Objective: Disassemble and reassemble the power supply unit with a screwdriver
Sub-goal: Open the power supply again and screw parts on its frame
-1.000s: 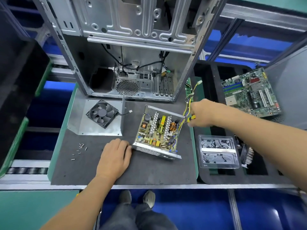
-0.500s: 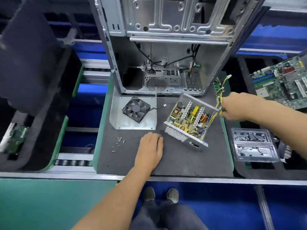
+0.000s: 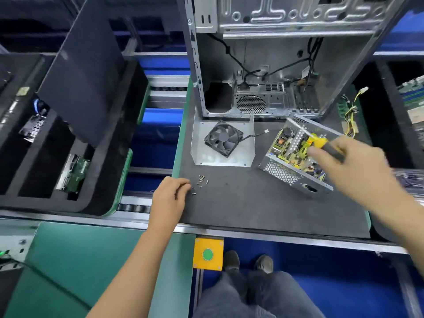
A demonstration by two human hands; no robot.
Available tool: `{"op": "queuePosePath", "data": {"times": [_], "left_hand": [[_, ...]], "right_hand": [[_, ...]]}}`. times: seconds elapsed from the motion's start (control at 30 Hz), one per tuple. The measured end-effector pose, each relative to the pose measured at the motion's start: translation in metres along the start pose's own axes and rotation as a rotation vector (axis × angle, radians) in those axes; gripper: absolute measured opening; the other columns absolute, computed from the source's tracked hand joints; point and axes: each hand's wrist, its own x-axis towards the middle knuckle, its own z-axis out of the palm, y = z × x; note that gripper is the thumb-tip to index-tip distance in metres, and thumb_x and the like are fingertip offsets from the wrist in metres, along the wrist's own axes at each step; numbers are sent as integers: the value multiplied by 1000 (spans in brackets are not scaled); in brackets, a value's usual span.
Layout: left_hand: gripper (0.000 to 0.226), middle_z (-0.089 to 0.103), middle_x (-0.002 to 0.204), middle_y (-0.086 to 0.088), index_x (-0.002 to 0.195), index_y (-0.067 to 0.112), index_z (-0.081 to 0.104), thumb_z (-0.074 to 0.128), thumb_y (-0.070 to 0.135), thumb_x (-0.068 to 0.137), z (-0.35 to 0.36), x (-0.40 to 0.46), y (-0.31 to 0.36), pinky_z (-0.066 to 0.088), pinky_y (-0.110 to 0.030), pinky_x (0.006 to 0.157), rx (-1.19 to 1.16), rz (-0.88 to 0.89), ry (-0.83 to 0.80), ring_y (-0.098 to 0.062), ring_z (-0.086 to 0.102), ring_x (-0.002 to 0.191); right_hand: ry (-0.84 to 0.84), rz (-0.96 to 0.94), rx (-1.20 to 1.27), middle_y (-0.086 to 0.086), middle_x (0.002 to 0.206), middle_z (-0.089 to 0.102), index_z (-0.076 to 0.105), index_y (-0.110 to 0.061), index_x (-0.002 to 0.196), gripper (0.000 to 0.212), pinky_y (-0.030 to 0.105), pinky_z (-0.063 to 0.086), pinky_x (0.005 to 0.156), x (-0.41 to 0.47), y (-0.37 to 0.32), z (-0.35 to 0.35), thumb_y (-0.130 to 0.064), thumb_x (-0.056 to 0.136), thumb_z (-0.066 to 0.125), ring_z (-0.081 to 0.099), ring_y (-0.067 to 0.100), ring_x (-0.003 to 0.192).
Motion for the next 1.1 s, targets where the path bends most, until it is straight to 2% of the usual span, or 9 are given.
{"op": "queuePosePath", "data": {"times": [0.1, 0.17, 0.3, 0.43, 0.63, 0.73, 0.83, 1.0, 1.1], "left_hand": [[9, 66, 88, -5, 96, 8, 77, 74, 8, 88, 6, 4, 2, 48, -29, 82, 48, 26, -62, -22, 60, 81], [14, 67, 91, -7, 98, 8, 78, 77, 14, 85, 12, 8, 6, 50, -34, 85, 47, 0, -74, -25, 62, 85], [25, 66, 94, -8, 103, 9, 78, 81, 23, 82, 19, 16, 8, 50, -36, 87, 78, -51, -139, -25, 61, 89], [10, 64, 91, -6, 93, 9, 78, 77, 15, 86, 18, 14, 5, 49, -35, 85, 72, -5, -116, -24, 59, 90], [6, 65, 87, -7, 90, 7, 76, 76, 11, 86, 14, 17, 0, 46, -36, 81, 182, 162, -170, -28, 55, 89], [5, 63, 81, -7, 81, 6, 73, 78, 6, 81, 16, 20, -1, 47, -41, 75, 216, 195, -174, -30, 55, 83], [9, 63, 78, -6, 78, 7, 70, 79, 3, 78, 18, 21, 4, 47, -43, 72, 234, 248, -173, -32, 55, 78], [20, 63, 73, 13, 73, 28, 64, 76, 13, 79, 20, 14, 17, 43, -22, 66, 6, 30, -169, -9, 56, 69], [29, 62, 68, 13, 70, 39, 57, 75, 17, 78, 39, 4, 47, 42, -11, 64, -109, 35, -282, -2, 57, 68]], "right_hand": [[-104, -33, 159, -1, 56, 46, 45, -18, 67, 47, 27, 33, 51, -26, -32, 49, -58, 85, 61, 46, 12, 57], [-140, -44, 220, 1, 56, 44, 44, -17, 67, 47, 30, 31, 52, -35, -39, 71, -57, 85, 60, 43, 16, 58], [-168, 16, 300, -4, 52, 34, 34, -21, 63, 50, 32, 25, 48, -45, -34, 96, -53, 88, 62, 38, 9, 52], [-166, 44, 309, -5, 53, 39, 39, -24, 65, 44, 32, 29, 50, -48, -24, 106, -53, 89, 61, 43, 3, 57], [7, -15, 311, -5, 59, 43, 40, -25, 70, 38, 24, 33, 50, -59, -4, 101, -53, 88, 59, 41, 9, 62], [135, 75, 427, -7, 68, 47, 43, -24, 72, 36, 17, 34, 54, -69, 17, 93, -52, 89, 58, 38, 12, 62], [192, 154, 477, -8, 64, 46, 46, -27, 73, 32, 14, 34, 52, -80, 36, 90, -50, 91, 58, 38, 10, 59], [294, 232, 518, -15, 65, 47, 44, -32, 73, 29, 10, 35, 56, -88, 52, 90, -54, 90, 55, 42, 6, 61], [373, 248, 491, -14, 84, 43, 45, -27, 82, 25, 5, 34, 68, -83, 59, 94, -34, 92, 67, 46, 0, 77]]}}
